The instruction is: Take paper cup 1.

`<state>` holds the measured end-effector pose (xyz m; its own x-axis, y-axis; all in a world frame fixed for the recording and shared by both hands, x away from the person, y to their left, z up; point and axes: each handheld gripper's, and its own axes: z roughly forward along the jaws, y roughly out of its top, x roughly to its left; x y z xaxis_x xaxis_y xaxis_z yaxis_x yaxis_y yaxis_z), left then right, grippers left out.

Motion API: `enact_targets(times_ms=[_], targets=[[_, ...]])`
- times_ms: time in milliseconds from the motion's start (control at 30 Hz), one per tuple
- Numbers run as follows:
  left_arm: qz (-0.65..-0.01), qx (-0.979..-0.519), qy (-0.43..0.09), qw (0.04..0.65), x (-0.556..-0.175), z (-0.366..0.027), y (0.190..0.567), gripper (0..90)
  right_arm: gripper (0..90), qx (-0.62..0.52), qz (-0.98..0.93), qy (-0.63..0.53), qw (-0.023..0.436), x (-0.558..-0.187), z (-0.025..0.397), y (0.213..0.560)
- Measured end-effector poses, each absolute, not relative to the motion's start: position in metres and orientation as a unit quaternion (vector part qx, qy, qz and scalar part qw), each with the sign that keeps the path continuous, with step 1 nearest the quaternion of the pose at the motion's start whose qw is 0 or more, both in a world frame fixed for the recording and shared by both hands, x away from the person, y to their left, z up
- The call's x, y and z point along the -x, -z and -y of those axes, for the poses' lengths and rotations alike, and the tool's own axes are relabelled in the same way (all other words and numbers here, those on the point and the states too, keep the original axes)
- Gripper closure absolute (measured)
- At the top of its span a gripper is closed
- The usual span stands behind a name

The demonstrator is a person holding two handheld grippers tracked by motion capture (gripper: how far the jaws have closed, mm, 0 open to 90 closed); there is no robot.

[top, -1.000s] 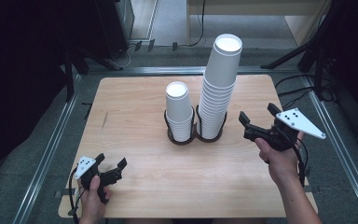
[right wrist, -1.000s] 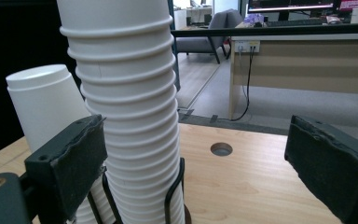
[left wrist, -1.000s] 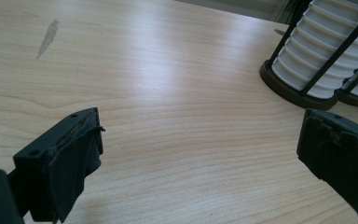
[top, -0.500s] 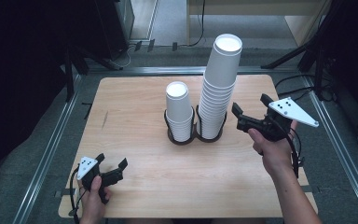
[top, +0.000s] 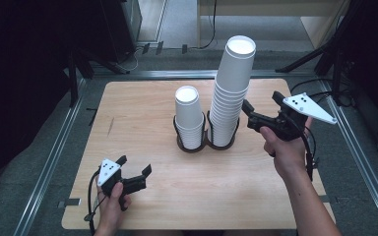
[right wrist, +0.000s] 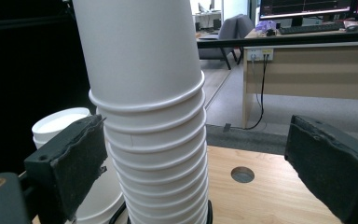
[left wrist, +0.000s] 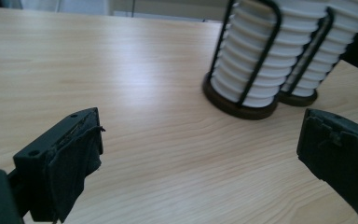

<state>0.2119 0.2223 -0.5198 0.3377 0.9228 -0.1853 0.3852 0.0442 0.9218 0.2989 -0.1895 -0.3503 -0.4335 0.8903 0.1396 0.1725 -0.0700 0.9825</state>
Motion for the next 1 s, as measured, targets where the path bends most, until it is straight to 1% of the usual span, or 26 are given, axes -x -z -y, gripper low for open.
enact_targets(times_ms=[67,100,133,167,233,300,333,400,467,733,1000], targets=[[-0.502,-0.644,-0.262,0.515,-0.215,-0.209,0.516,0.2,5.5,-0.437,-0.609,-0.588,0.303,-0.300,0.189,0.348],[-0.502,-0.644,-0.262,0.515,-0.215,-0.209,0.516,0.2,5.5,-0.437,-0.609,-0.588,0.303,-0.300,0.189,0.348],[-0.490,-0.652,-0.261,0.516,-0.218,-0.195,0.512,0.2,5.5,-0.438,-0.608,-0.589,0.303,-0.301,0.188,0.346],[-0.490,-0.652,-0.261,0.516,-0.218,-0.195,0.512,0.3,5.5,-0.438,-0.608,-0.589,0.303,-0.301,0.188,0.346],[-0.473,-0.664,-0.255,0.520,-0.225,-0.174,0.506,0.2,5.5,-0.436,-0.609,-0.589,0.303,-0.302,0.187,0.342],[-0.464,-0.669,-0.250,0.523,-0.229,-0.159,0.502,0.3,5.5,-0.435,-0.608,-0.591,0.304,-0.302,0.186,0.340],[-0.464,-0.669,-0.250,0.523,-0.229,-0.159,0.502,0.3,5.5,-0.435,-0.608,-0.591,0.304,-0.302,0.186,0.340],[-0.451,-0.676,-0.246,0.529,-0.234,-0.139,0.497,0.3,5.5,-0.432,-0.609,-0.592,0.302,-0.302,0.184,0.338],[-0.445,-0.676,-0.245,0.534,-0.238,-0.128,0.495,0.3,5.5,-0.432,-0.610,-0.592,0.302,-0.303,0.183,0.337],[-0.440,-0.672,-0.245,0.543,-0.250,-0.094,0.487,0.3,5.5,-0.427,-0.616,-0.591,0.298,-0.305,0.180,0.336],[-0.433,-0.674,-0.247,0.545,-0.261,-0.072,0.480,0.3,5.5,-0.425,-0.620,-0.589,0.296,-0.307,0.178,0.334]])
